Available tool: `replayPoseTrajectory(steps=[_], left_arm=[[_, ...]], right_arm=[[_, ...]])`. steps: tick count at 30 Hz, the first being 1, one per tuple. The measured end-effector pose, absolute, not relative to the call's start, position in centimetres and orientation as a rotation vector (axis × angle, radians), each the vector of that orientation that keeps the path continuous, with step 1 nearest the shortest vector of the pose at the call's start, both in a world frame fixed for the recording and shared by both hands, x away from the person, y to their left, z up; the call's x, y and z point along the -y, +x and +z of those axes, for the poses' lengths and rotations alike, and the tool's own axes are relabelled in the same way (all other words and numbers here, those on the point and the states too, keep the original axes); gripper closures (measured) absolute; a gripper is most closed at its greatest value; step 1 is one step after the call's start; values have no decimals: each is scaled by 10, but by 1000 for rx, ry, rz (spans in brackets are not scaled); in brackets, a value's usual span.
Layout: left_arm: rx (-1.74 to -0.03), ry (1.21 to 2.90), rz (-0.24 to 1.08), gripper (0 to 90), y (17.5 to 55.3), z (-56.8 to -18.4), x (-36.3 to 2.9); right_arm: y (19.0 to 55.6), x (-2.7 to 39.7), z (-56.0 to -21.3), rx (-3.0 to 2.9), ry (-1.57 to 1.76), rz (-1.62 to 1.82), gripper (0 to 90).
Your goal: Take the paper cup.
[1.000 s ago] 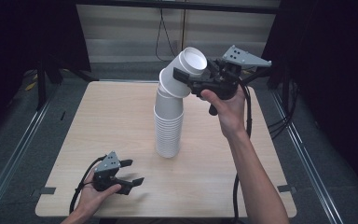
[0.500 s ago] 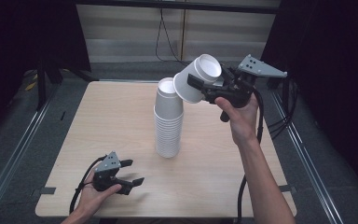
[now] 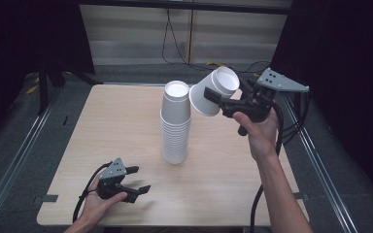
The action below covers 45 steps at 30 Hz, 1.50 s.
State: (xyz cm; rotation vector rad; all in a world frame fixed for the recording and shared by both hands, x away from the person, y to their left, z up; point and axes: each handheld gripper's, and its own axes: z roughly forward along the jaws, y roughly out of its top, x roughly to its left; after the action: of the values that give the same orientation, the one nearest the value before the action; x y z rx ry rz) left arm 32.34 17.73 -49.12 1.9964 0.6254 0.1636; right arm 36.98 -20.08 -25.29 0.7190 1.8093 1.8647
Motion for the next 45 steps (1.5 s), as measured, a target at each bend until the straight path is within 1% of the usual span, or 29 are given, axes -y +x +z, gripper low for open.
replayPoseTrajectory(steps=[7,9,12,20,23,25,27,31,36,45], left_arm=[[-618,1993,157,170,323,-491,-177],[-583,1968,126,157,322,-490,-177],[-556,1978,134,156,321,-490,-174],[-558,1974,130,158,319,-491,-170],[-552,1945,145,159,318,-492,-169],[-563,1881,128,173,318,-490,-170],[-570,1852,128,174,318,-488,-170],[-569,1828,113,169,318,-485,-168],[-584,1829,81,169,320,-485,-162],[-525,1843,88,184,326,-473,-149]], right_arm=[[359,202,-271,-1851,732,1854,214],[357,201,-278,-1868,733,1851,214],[354,200,-287,-1884,732,1852,214],[349,199,-307,-1928,752,1845,213],[347,198,-319,-1956,766,1837,214],[347,198,-325,-1973,772,1837,213],[347,196,-331,-2001,767,1843,214],[347,193,-338,-2023,773,1840,214],[345,188,-348,-2064,774,1825,214],[341,184,-364,-2101,794,1817,213]])
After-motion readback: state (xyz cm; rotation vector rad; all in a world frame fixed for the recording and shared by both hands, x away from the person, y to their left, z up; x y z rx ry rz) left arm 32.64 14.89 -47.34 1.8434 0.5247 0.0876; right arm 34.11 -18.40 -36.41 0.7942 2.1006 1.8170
